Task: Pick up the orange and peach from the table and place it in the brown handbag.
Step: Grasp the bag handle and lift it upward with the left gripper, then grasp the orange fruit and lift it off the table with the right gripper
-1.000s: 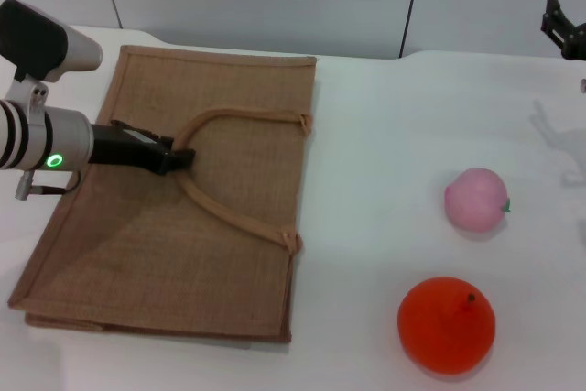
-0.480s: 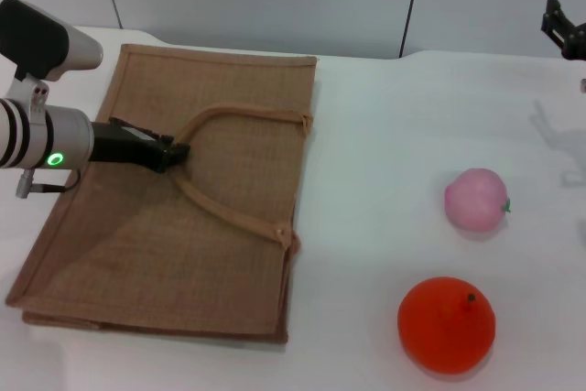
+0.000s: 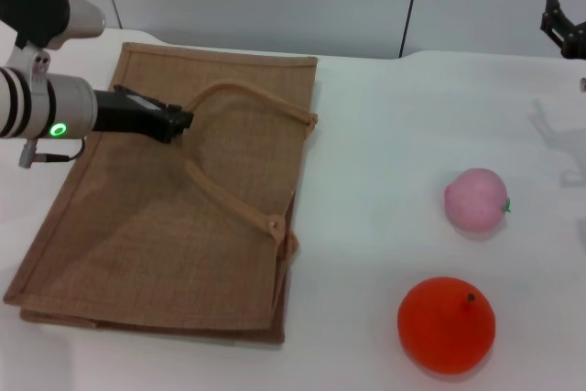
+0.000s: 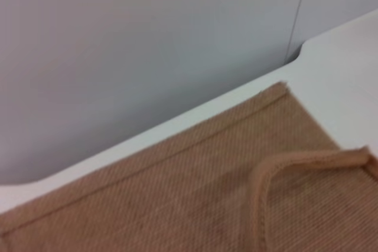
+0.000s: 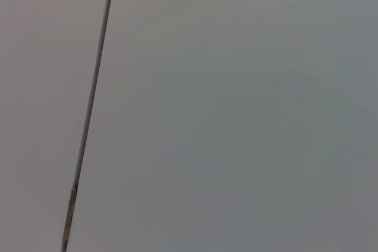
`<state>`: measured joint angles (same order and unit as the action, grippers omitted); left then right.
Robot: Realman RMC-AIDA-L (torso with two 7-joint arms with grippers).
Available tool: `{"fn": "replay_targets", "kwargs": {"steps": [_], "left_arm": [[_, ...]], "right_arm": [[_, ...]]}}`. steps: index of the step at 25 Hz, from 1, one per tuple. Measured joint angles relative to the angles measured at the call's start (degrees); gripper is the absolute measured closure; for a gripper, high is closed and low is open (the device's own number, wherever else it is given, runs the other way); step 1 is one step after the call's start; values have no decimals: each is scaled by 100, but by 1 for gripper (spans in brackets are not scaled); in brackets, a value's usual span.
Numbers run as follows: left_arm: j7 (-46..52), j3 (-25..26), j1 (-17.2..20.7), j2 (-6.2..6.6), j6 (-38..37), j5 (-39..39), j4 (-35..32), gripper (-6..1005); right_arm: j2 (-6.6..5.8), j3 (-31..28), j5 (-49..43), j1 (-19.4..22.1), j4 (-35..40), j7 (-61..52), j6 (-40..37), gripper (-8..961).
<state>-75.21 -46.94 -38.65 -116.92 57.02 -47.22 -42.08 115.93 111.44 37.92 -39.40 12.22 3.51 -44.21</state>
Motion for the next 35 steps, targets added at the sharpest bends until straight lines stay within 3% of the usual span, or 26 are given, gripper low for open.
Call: {"fn": "replay_targets", "kwargs": {"steps": [7, 14, 25, 35], "left_arm": [[51, 2, 55, 1, 758, -400, -818, 876], [692, 0, 157, 13, 2010, -573, -2503, 878], [1817, 58, 409, 29, 3289, -646, -5056, 880], [2369, 478, 412, 61, 4389, -861, -6545, 880]], "right_arm": [[0, -6, -1, 35, 0, 0, 0, 78], [15, 153, -12, 52, 0, 0, 0, 78], [17, 337, -20, 254, 390, 0, 524, 79], [-51, 624, -313, 726, 2038, 104, 1722, 79]]}}
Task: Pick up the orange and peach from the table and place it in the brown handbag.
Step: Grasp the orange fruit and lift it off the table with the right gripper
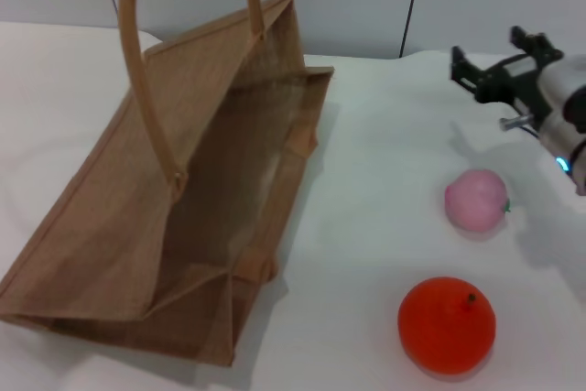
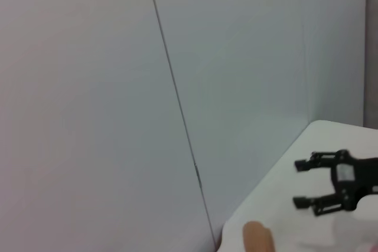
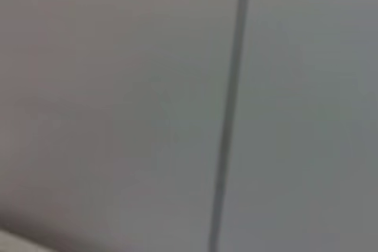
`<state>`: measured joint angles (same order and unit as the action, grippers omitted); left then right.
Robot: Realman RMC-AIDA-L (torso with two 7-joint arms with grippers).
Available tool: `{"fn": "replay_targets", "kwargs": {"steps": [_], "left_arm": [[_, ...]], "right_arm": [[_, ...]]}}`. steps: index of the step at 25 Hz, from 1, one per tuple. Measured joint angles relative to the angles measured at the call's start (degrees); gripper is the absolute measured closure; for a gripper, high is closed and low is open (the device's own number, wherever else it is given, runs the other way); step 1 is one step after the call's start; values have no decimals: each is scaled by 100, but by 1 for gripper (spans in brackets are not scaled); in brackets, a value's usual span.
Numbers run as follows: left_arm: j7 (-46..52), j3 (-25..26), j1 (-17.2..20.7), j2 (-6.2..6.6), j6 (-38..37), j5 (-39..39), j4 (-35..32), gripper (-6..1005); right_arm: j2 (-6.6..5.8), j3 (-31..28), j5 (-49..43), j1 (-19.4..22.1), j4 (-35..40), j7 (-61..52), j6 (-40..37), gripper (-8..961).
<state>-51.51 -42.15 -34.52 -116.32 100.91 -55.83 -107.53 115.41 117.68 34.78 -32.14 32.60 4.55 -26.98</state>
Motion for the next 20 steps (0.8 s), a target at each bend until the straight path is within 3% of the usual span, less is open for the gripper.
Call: {"fn": "replay_targets", "kwargs": {"steps": [7, 13, 20], "left_arm": [[51, 265, -44, 4, 358, -104, -304, 883], [44, 350, -18, 5, 390, -67, -335, 884], [-13, 644, -35, 22, 538, -62, -341, 885]], "right_arm": [[-210, -715, -696, 808, 2500, 628, 2177, 79], [-168, -1405, -1018, 1301, 4596, 1148, 4625, 79], [-108, -1562, -1409, 1621, 6530, 1228, 7246, 79]]}}
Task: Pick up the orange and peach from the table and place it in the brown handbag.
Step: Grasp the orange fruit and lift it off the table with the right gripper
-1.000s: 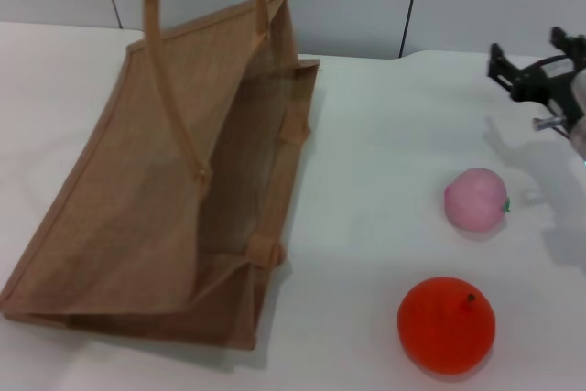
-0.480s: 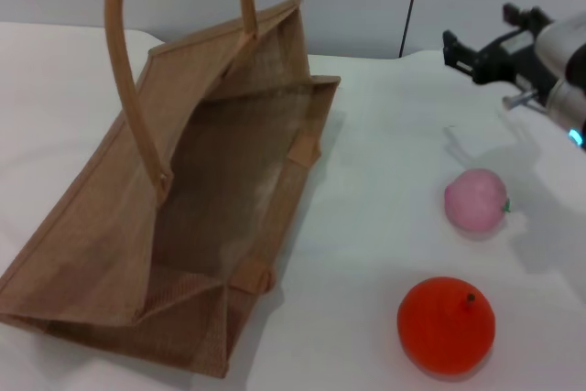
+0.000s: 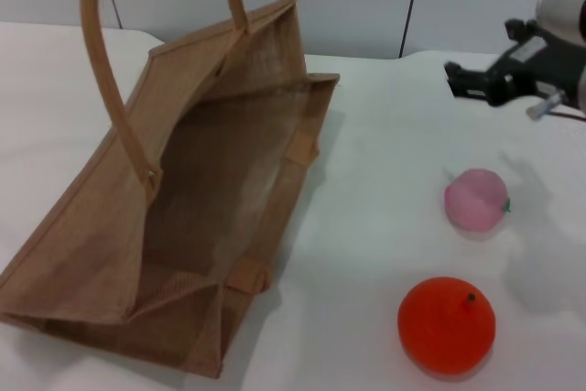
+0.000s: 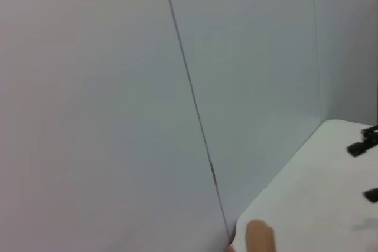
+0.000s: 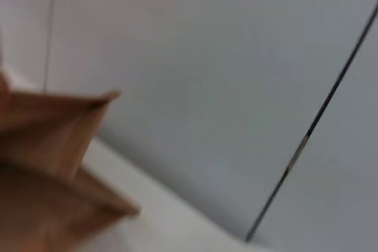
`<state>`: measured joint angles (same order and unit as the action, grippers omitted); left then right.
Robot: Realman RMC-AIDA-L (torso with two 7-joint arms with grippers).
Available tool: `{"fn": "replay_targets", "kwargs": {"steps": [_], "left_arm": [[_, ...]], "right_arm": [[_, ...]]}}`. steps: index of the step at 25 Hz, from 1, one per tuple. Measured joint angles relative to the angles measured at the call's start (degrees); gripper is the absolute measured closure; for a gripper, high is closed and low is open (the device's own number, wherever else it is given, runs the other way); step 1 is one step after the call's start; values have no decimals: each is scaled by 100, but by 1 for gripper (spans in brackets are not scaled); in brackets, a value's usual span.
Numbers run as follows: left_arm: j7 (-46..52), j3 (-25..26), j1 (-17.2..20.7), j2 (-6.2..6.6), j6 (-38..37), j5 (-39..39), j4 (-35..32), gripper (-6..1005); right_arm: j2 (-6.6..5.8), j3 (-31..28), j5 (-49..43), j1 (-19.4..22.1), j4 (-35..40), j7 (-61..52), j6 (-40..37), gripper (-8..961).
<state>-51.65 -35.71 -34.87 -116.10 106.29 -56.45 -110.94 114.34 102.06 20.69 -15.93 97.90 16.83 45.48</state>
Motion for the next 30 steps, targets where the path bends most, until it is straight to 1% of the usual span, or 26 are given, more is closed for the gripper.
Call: {"fn": "replay_targets", "kwargs": {"steps": [3, 4, 5, 9, 11, 13, 15, 18, 20, 21, 23, 27, 30], "left_arm": [[-26, 39, 11, 0, 10, 1, -2, 886], [-32, 41, 12, 0, 14, 4, -3, 886], [-38, 42, 12, 0, 17, 7, -4, 886], [-49, 47, 11, 5, 17, 16, -6, 885], [-53, 51, 31, 22, 7, 50, 2, 885], [-54, 52, 47, 29, 3, 115, 16, 885], [-64, 58, 85, 33, 7, 270, 23, 885], [-72, 59, 87, 34, 13, 332, 23, 886], [-100, 57, 86, 21, 9, 372, 23, 886], [-100, 57, 86, 21, 9, 372, 23, 886], [-119, 58, 91, 16, 4, 381, 29, 886], [-118, 65, 115, 35, 15, 424, 31, 884], [-121, 72, 121, 21, 17, 560, 33, 885]], "right_arm": [[77, 15, -459, 23, 656, -32, 1078, 79], [106, 34, -624, 5, 1012, -19, 1817, 79], [106, 34, -624, 5, 1012, -19, 1817, 79], [102, 45, -612, -75, 1495, 144, 2975, 80], [109, 47, -512, -86, 1660, 289, 3365, 80], [108, 32, -193, -123, 1798, 475, 3722, 80], [95, -2, 323, -229, 1837, 682, 4058, 80], [33, -85, 802, -434, 1825, 791, 4526, 80], [12, -168, 948, -548, 1763, 809, 4932, 80], [12, -168, 948, -548, 1763, 809, 4932, 80], [4, -178, 1024, -581, 1725, 819, 5174, 80], [-59, -178, 1297, -643, 1718, 820, 5493, 80], [-69, -175, 1417, -674, 1711, 821, 5677, 80]]}}
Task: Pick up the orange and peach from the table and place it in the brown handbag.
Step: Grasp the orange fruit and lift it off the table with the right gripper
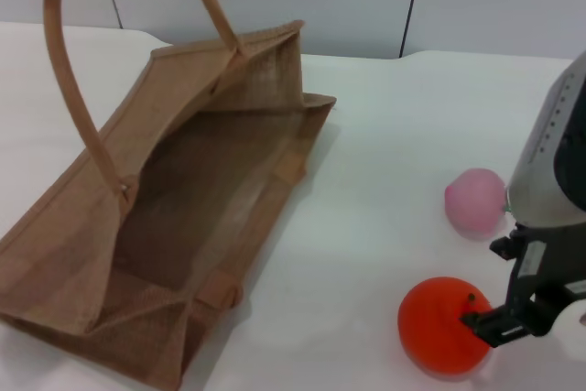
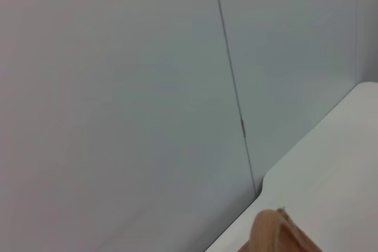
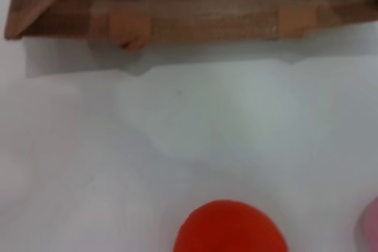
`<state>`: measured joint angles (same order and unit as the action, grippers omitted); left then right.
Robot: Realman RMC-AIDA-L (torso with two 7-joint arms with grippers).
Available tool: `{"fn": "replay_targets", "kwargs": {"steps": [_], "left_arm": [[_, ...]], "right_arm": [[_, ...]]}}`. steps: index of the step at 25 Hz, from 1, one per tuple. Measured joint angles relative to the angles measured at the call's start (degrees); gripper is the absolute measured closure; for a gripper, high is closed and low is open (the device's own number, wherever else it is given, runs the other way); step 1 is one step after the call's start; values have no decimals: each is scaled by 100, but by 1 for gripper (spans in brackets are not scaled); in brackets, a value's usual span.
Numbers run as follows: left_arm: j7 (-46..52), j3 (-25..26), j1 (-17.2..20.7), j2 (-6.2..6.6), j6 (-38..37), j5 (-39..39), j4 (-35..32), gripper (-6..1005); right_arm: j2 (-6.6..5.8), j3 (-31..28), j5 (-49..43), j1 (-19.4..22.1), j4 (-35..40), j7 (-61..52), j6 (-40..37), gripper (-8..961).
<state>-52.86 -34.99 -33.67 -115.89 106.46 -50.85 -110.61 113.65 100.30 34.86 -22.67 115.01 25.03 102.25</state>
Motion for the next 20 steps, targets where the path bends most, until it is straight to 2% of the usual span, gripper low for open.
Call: {"fn": "replay_targets", "kwargs": {"steps": [8, 20], "left_arm": [[-5, 1, -4, -13, -26, 57, 4, 888], [-5, 66, -12, -31, -23, 30, 1, 887]], "right_arm": [[-51, -2, 452, -23, -251, 46, 2, 80], [-29, -3, 481, -276, -1326, 225, -471, 81]]}}
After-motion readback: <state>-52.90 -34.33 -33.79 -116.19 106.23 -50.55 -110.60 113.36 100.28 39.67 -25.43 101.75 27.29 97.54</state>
